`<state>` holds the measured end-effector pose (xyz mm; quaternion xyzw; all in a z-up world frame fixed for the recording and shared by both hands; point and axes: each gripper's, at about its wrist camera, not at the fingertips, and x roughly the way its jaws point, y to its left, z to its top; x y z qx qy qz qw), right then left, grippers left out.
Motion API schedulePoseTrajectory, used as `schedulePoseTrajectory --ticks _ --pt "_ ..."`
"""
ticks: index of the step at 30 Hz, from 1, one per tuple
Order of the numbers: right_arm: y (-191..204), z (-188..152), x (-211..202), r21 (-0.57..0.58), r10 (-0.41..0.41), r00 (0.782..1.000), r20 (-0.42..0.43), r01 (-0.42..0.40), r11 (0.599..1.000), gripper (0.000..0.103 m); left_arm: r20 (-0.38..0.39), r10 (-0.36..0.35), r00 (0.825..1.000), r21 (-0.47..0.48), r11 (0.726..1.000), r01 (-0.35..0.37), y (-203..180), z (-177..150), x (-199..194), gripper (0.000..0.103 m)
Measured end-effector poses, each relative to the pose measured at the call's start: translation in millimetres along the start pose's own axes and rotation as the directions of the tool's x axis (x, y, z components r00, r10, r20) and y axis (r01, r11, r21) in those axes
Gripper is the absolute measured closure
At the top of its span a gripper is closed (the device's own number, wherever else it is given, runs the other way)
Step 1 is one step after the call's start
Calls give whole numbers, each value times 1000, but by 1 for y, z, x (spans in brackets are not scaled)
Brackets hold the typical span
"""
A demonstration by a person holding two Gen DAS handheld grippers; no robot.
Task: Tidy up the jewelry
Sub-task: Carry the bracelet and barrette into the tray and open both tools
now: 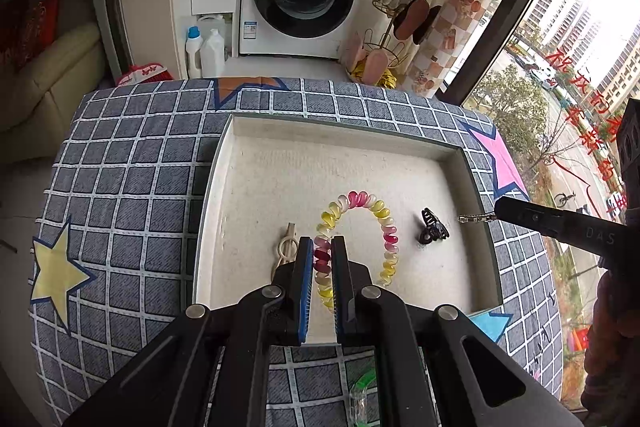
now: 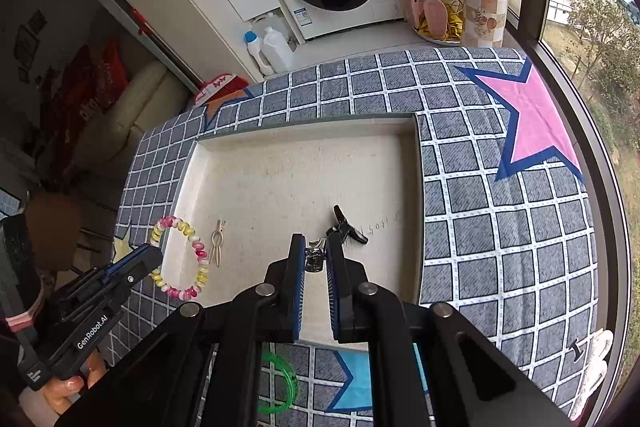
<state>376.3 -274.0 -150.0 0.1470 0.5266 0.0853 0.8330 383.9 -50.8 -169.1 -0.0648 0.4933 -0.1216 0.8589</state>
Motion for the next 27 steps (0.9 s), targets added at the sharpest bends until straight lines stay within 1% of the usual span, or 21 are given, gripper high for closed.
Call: schedulePoseTrajectory --ticks 6,9,13,17,21,25,27 --pt "-6 29 30 -8 -20 999 30 20 1000 92 -5 24 1000 -17 1000 -24 -4 19 30 82" --pt "-10 39 44 -9 -31 999 39 31 999 92 -9 39 999 -3 999 -39 -9 25 44 82" --pt "-16 44 62 -20 -44 998 36 45 999 92 -31 61 998 32 998 -60 -16 23 62 82" --pt "-23 44 74 -30 -60 998 15 60 998 92 -59 116 992 75 991 -111 -20 16 76 82" --pt "-31 38 81 -28 -66 998 -24 65 997 92 -83 189 978 114 977 -179 -20 9 85 82" --pt "-38 32 89 -15 -74 994 -78 73 997 91 -120 231 966 134 967 -215 -18 7 94 82" --pt "-40 29 93 -9 -79 991 -106 78 997 91 -107 247 963 148 962 -230 -20 5 93 82"
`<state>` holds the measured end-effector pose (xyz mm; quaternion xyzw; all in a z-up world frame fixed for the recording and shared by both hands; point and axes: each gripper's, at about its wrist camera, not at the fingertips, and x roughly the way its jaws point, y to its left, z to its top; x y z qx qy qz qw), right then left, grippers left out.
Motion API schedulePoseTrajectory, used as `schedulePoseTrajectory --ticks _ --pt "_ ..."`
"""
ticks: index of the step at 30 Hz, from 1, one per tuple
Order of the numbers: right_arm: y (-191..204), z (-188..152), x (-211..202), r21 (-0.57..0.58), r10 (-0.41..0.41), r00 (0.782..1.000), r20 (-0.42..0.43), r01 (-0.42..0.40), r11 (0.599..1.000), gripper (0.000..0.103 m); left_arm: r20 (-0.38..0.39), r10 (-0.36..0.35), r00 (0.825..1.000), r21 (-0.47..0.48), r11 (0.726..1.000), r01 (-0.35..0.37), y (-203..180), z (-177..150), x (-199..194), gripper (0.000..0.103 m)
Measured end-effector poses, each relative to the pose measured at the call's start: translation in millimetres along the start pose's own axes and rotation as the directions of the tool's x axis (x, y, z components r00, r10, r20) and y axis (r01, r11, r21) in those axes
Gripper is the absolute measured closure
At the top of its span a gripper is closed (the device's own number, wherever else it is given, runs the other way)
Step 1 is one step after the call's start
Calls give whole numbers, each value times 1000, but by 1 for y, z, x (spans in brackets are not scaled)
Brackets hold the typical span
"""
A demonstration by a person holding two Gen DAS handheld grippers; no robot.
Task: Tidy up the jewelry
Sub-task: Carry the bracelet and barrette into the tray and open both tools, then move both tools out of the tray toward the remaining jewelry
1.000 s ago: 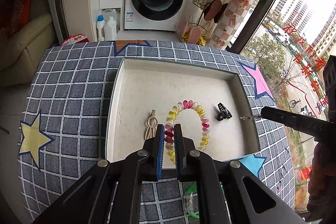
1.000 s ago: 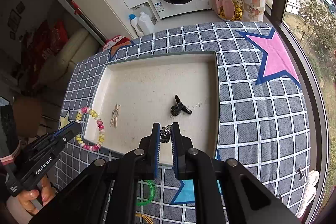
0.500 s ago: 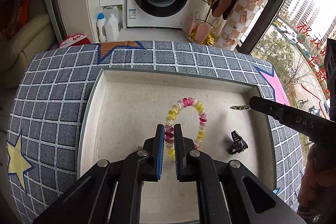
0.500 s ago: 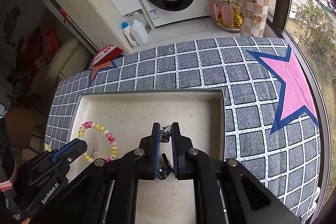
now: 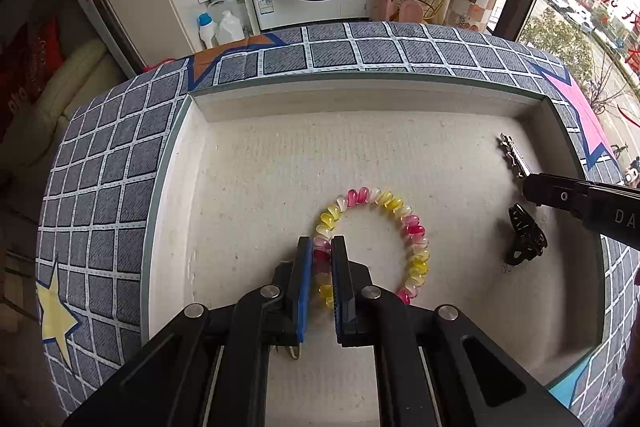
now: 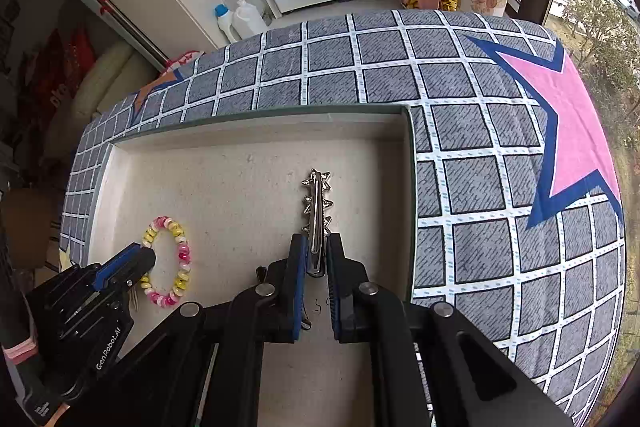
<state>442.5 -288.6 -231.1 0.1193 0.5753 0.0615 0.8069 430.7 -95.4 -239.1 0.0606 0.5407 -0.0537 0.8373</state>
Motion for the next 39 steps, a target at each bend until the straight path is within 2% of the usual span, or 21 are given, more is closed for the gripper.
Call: schedulePoseTrajectory --ticks 3,4,7,13,14,15,16,17,18,21,24,28,33,36,37,39 --pt "0 0 0 2 -2 1000 -11 2 1000 90 -6 12 1000 18 1000 -11 -3 -1 -1 82" --pt "0 1 -1 1 3 1000 -15 -3 1000 84 -8 8 1000 19 1000 -8 -3 -2 -2 82" --pt "3 3 -6 4 15 1000 -9 -15 1000 49 10 -5 1000 10 1000 5 -1 -2 -10 82" --pt "12 1 -28 7 65 997 42 -65 998 48 57 -30 998 -11 999 31 8 0 -28 81" --pt "12 1 -32 14 71 996 50 -71 997 48 62 -34 998 -18 999 35 10 0 -31 79" --pt "12 0 -37 22 78 995 58 -79 997 48 63 -39 997 -22 999 41 12 0 -32 41" --pt "12 -1 -40 29 84 994 64 -86 996 47 62 -34 997 -28 999 36 14 0 -34 9" --pt "13 -2 -43 35 87 994 69 -89 995 47 91 -4 996 -47 999 8 17 -1 -40 0" --pt "15 -4 -46 37 89 993 74 -92 995 47 126 7 992 -55 999 0 19 -5 -48 0" --pt "19 -11 -56 35 98 991 86 -102 994 46 124 -20 992 -56 998 28 24 -14 -59 0" --pt "23 -20 -66 39 109 990 94 -113 993 42 139 -1 990 -43 999 7 29 -26 -73 0" --pt "28 -38 -82 47 132 985 113 -138 989 21 152 14 988 -37 999 -8 40 -50 -95 0" --pt "29 -67 -100 70 147 982 121 -156 985 18 155 53 986 -73 996 -42 68 -75 -116 0" --pt "33 -85 -111 65 146 981 129 -155 986 9 128 52 990 -96 995 -40 84 -94 -122 0" --pt "34 -91 -115 59 144 981 133 -153 986 1 122 59 991 -97 994 -48 87 -101 -124 0" --pt "38 -102 -122 48 140 980 142 -148 988 0 105 53 993 -92 995 -44 93 -116 -128 0"
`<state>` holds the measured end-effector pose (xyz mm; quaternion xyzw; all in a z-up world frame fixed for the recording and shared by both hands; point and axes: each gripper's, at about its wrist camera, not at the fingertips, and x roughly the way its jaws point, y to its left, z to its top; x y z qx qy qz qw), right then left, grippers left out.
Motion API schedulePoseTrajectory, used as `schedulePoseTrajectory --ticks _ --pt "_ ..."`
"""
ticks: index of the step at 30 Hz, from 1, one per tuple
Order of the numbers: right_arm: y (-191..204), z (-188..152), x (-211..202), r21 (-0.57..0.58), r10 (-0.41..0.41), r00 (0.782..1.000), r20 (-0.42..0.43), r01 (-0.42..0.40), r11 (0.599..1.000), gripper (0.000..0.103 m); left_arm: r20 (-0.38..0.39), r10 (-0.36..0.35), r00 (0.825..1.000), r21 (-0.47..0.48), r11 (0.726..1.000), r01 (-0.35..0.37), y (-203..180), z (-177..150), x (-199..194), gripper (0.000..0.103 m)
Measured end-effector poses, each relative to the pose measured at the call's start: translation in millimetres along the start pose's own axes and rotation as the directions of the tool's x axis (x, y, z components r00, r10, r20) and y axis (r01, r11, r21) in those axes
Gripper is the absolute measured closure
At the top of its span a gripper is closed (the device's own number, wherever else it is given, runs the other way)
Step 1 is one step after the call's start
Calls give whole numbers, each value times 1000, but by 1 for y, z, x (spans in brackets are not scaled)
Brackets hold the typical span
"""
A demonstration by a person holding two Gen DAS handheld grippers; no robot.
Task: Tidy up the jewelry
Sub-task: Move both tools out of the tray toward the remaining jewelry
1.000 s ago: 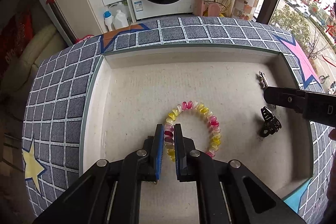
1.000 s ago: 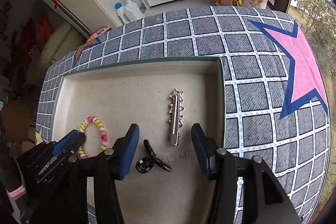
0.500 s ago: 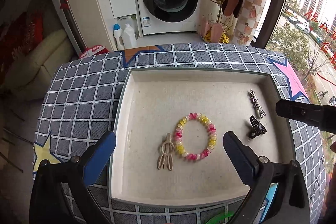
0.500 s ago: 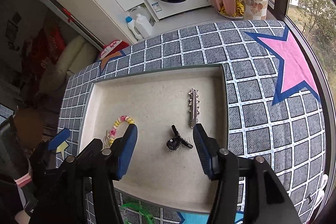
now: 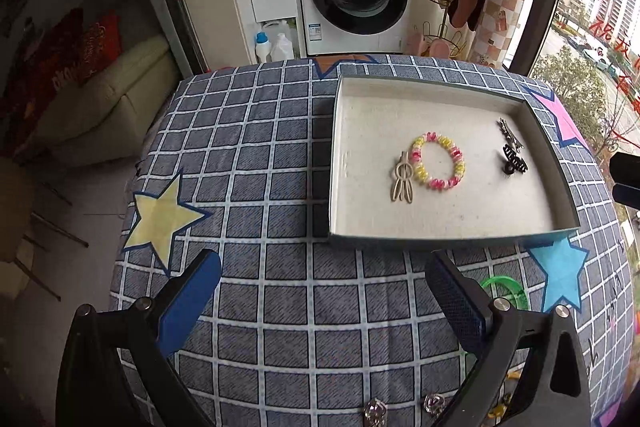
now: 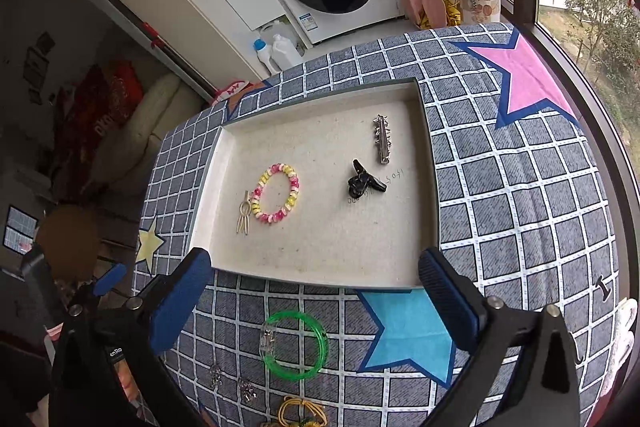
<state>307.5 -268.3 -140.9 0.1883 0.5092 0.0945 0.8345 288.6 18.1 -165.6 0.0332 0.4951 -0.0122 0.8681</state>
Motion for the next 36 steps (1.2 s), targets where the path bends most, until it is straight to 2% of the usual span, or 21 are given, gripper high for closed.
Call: schedulePoseTrajectory --ticks 5,12,18,23,27,36 --pt "10 -26 -13 -16 2 1000 -15 -2 1000 0 -67 -38 997 -7 999 38 13 -37 -9 0" --pt "19 -73 -15 -7 -28 995 -97 27 1000 0 -141 -58 988 -27 998 55 16 -84 -10 0" --pt "19 -119 -5 13 -68 980 -185 72 997 0 -193 -62 979 -51 997 53 18 -110 -3 0" --pt "14 -147 8 32 -131 960 -248 143 989 0 -214 -68 974 -55 997 58 16 -118 1 0" --pt "12 -161 15 30 -154 949 -275 169 985 0 -224 -77 971 -48 997 68 11 -120 6 0" --pt "13 -171 24 -2 -222 930 -295 231 973 0 -242 -65 968 -25 998 61 3 -123 17 0"
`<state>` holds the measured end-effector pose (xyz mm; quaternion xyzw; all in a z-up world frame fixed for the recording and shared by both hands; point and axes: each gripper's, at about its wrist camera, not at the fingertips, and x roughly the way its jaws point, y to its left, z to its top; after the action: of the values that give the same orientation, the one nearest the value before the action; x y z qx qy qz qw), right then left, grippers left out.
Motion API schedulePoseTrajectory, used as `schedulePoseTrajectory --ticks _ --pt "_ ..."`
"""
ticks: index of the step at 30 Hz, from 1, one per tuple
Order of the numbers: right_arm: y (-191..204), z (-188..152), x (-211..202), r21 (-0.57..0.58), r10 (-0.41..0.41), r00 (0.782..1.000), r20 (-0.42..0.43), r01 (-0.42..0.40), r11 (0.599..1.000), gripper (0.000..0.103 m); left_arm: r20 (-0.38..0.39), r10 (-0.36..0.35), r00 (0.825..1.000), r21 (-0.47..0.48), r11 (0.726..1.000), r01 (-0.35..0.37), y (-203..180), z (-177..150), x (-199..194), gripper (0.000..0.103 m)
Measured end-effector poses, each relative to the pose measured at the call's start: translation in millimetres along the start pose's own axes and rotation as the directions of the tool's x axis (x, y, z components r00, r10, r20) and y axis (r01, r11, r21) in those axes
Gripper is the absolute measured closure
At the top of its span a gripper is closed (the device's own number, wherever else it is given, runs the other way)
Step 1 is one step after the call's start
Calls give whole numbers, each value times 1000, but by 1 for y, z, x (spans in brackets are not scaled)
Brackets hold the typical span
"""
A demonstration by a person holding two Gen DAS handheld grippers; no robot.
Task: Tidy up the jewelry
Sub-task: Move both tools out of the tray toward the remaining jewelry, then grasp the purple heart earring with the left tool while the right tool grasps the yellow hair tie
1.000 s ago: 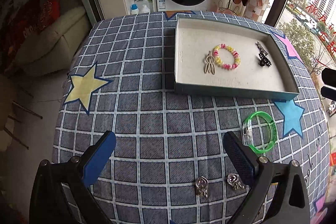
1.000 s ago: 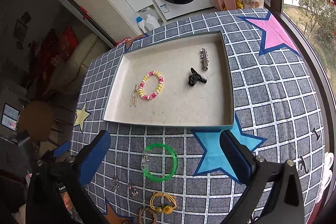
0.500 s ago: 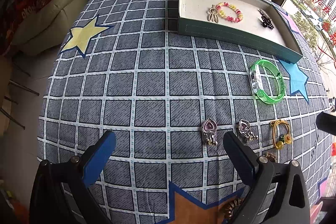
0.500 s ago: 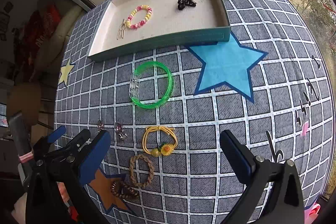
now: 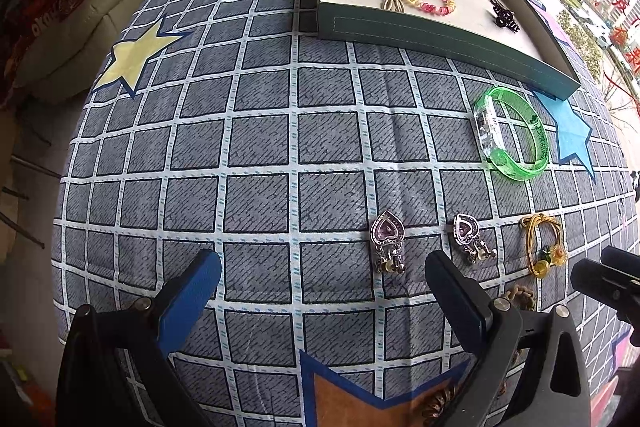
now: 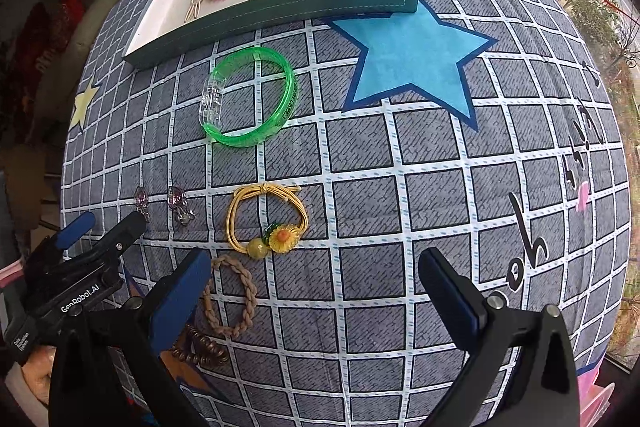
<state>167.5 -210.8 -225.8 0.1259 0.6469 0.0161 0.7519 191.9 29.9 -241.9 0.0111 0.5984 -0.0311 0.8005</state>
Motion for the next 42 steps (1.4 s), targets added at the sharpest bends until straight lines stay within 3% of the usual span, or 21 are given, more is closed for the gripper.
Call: schedulePoseTrajectory --ticks 13,19,22,25,27,30,32,33,35,42 --pt "28 6 23 -84 -57 998 2 57 995 0 -17 10 1000 27 1000 -10 -8 -2 13 0" --pt "43 5 33 -148 -135 991 19 137 979 9 -4 -6 1000 32 999 6 -8 -6 13 1" --pt "54 2 36 -189 -176 984 37 180 965 19 10 -17 1000 56 998 16 -13 -2 10 13" --pt "55 2 36 -214 -187 981 52 194 957 31 21 -32 999 90 995 30 -22 0 6 31" --pt "56 2 35 -221 -187 981 59 195 955 41 26 -39 999 111 993 36 -28 1 4 53" --pt "53 4 34 -223 -187 980 67 197 955 62 24 -55 998 126 991 51 -31 2 1 72" --pt "52 4 32 -220 -180 981 70 191 957 77 16 -82 996 115 990 80 -30 5 3 72" --pt "53 4 31 -216 -174 982 69 185 959 78 11 -100 995 105 990 98 -29 8 3 72" --pt "48 8 25 -201 -158 985 70 169 965 97 8 -129 992 78 989 128 -24 10 2 72" --pt "9 19 5 -73 34 998 59 -30 997 98 25 -179 984 11 984 179 1 7 -13 72"
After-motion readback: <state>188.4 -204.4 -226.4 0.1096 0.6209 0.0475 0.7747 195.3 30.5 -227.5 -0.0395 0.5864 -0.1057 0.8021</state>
